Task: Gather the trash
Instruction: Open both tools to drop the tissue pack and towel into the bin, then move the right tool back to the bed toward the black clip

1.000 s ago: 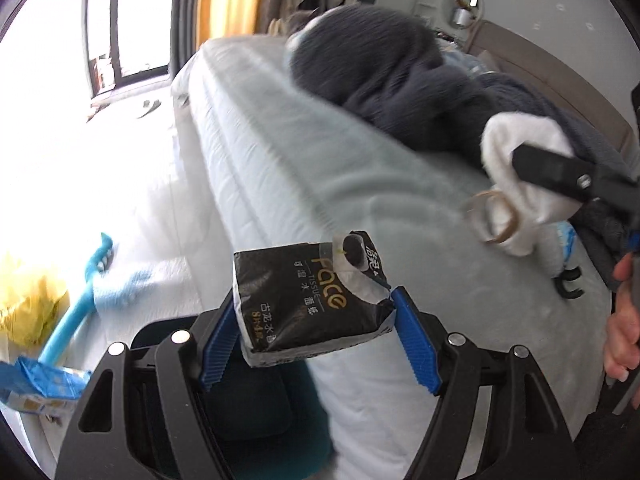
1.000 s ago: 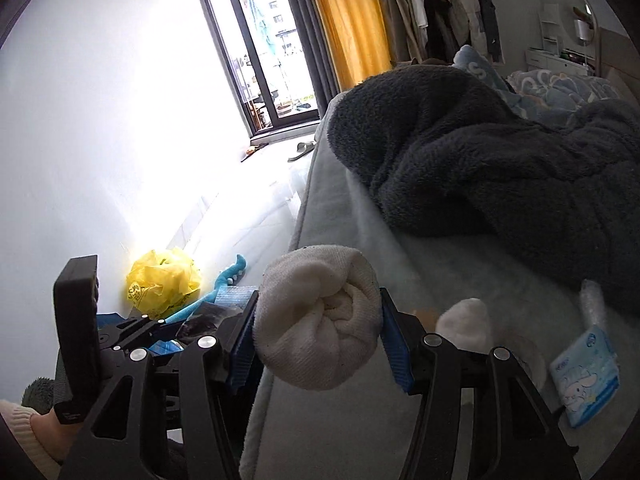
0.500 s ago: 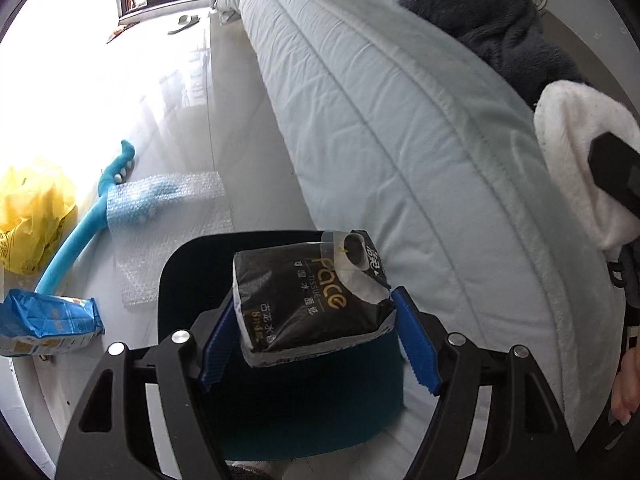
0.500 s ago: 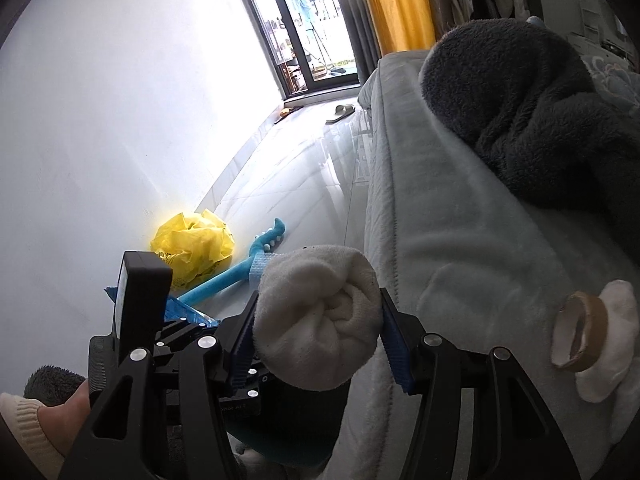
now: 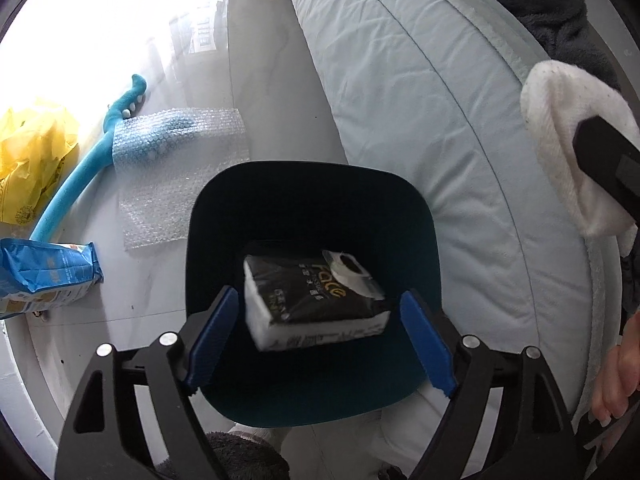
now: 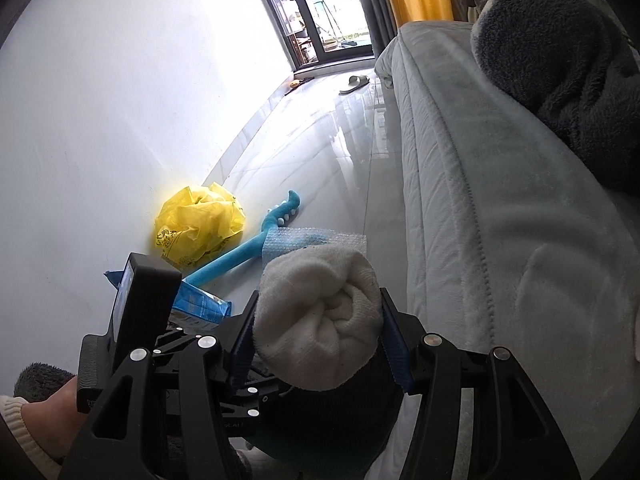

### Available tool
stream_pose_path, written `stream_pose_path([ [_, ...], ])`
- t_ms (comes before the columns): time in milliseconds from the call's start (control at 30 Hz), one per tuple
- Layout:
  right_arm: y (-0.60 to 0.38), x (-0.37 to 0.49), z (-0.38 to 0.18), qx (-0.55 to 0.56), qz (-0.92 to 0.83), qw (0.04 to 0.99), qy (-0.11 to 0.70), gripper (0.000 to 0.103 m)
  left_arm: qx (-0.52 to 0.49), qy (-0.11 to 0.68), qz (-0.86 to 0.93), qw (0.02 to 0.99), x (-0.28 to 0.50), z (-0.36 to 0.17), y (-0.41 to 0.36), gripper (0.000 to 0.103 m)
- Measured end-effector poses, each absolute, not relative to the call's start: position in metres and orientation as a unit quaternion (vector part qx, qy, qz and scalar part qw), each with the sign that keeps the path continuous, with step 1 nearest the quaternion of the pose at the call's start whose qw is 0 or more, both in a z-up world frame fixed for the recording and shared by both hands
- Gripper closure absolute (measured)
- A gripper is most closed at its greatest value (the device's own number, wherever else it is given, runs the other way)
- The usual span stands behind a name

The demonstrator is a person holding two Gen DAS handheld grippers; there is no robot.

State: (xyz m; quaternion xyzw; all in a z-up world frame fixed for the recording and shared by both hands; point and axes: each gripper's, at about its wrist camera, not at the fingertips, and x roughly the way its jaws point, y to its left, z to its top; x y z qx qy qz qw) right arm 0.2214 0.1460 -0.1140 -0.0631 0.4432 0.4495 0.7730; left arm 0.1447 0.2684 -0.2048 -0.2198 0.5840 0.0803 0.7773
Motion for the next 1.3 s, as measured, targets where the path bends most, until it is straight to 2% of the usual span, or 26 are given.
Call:
stream_pose_path([
  [167, 0.157, 0.221, -0.131, -0.072, 0.445, 0.766, 0.458, 0.047, -0.22, 0.57, 0.098, 0.785, 0.131, -0.195, 0.287, 0.017],
  [400, 0.173, 0.226, -0.164, -0.078, 0.434, 0.747, 0.497, 0.046, -0.213, 0.488, 0.121, 0.838, 0.11, -0.154, 0.312, 0.024],
  [933, 0.194, 0.207, -0.219, -0.154, 0.418, 0.718, 0.535, 0.046, -0.157, 0.364, 0.119, 0.91, 0.093, -0.081, 0.301, 0.037],
  [1300, 0.192, 0.196, -0.219, -0.185, 0.411, 0.713, 0.537, 0.035, -0.126, 0.292, 0.111, 0.942, 0.093, -0.032, 0.274, 0.041],
])
